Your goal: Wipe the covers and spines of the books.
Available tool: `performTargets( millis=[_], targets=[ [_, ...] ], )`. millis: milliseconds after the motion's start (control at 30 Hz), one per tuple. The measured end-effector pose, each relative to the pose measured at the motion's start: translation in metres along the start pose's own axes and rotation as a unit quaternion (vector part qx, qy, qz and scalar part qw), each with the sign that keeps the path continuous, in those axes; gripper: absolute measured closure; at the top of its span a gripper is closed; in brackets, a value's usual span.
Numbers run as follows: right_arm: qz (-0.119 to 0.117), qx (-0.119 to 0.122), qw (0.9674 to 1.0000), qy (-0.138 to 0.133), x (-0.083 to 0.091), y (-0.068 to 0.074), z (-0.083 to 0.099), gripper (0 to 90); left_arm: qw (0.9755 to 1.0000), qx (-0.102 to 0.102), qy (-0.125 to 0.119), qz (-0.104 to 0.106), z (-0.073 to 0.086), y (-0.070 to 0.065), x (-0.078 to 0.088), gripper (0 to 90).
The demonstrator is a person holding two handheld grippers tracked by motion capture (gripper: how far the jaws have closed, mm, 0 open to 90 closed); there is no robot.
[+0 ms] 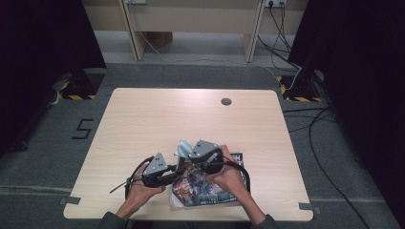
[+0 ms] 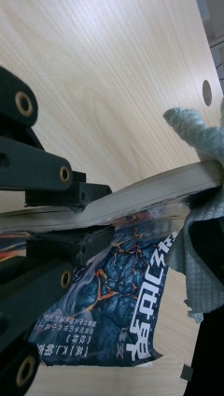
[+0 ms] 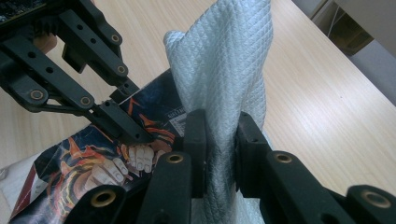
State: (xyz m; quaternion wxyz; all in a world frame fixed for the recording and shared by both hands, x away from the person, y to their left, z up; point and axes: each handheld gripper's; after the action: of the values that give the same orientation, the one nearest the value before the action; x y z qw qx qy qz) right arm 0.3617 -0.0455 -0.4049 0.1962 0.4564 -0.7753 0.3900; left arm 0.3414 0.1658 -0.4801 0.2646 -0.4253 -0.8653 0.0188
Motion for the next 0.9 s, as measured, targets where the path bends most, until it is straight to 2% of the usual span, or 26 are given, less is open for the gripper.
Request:
performTargets(
  millis=[33, 100, 200, 267, 333, 367, 500, 700, 800, 867, 900],
  targets=[
    [0.0, 0.006, 1.0, -0.001, 0.0, -0.002, 0.0, 78.4, 1.0, -0.001, 0.0, 0.001, 0.0, 0.0, 0.0, 78.5],
    [-0.005, -0.007, 1.0, 0.002, 0.0, -0.002, 0.003, 78.4, 1.0, -0.002, -0.001, 0.0, 0.0, 0.0, 0.0, 78.5],
    [-0.008, -0.005, 0.9999, 0.007, 0.0, -0.006, 0.007, 78.5, 1.0, -0.002, -0.002, 0.0, 0.0, 0.0, 0.0, 78.3],
    [-0.007, -0.013, 0.9997, 0.017, 0.001, -0.008, 0.01, 78.6, 1.0, -0.003, -0.001, 0.0, 0.0, -0.001, 0.0, 78.3],
    [-0.009, -0.009, 0.9997, 0.021, 0.0, -0.012, 0.015, 78.6, 1.0, -0.003, -0.002, 0.0, 0.0, -0.001, 0.0, 78.2],
    [-0.011, -0.016, 0.9995, 0.025, 0.0, -0.013, 0.017, 78.6, 1.0, -0.002, -0.001, 0.001, 0.0, 0.0, 0.0, 78.0],
    [-0.009, -0.017, 0.9991, 0.039, -0.001, -0.018, 0.026, 78.6, 1.0, -0.003, 0.0, 0.0, 0.0, 0.0, 0.0, 77.9],
    [-0.013, -0.034, 0.9978, 0.055, -0.001, -0.027, 0.041, 78.5, 1.0, -0.003, -0.002, 0.001, 0.0, 0.0, 0.0, 77.8],
    [-0.013, -0.04, 0.9975, 0.057, 0.0, -0.027, 0.041, 78.6, 1.0, -0.003, -0.002, 0.001, 0.0, 0.0, 0.0, 77.9],
    [-0.008, -0.025, 0.998, 0.058, 0.0, -0.024, 0.034, 78.7, 1.0, -0.005, -0.002, 0.001, -0.001, 0.0, 0.0, 77.9],
    [-0.01, -0.022, 0.9985, 0.049, 0.0, -0.022, 0.031, 78.6, 1.0, -0.005, -0.003, 0.001, -0.001, -0.001, 0.0, 77.9]
  ],
)
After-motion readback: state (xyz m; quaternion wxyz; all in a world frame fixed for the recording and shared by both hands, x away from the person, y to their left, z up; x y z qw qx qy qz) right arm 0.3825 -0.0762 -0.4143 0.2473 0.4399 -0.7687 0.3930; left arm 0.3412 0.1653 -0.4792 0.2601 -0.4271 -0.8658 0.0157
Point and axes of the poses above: each handheld gripper's, and its own axes: x roughly backward along the jaws, z roughly out of its underside, y roughly to its left, and after that the axes turned 14 degrees about x, right-handed
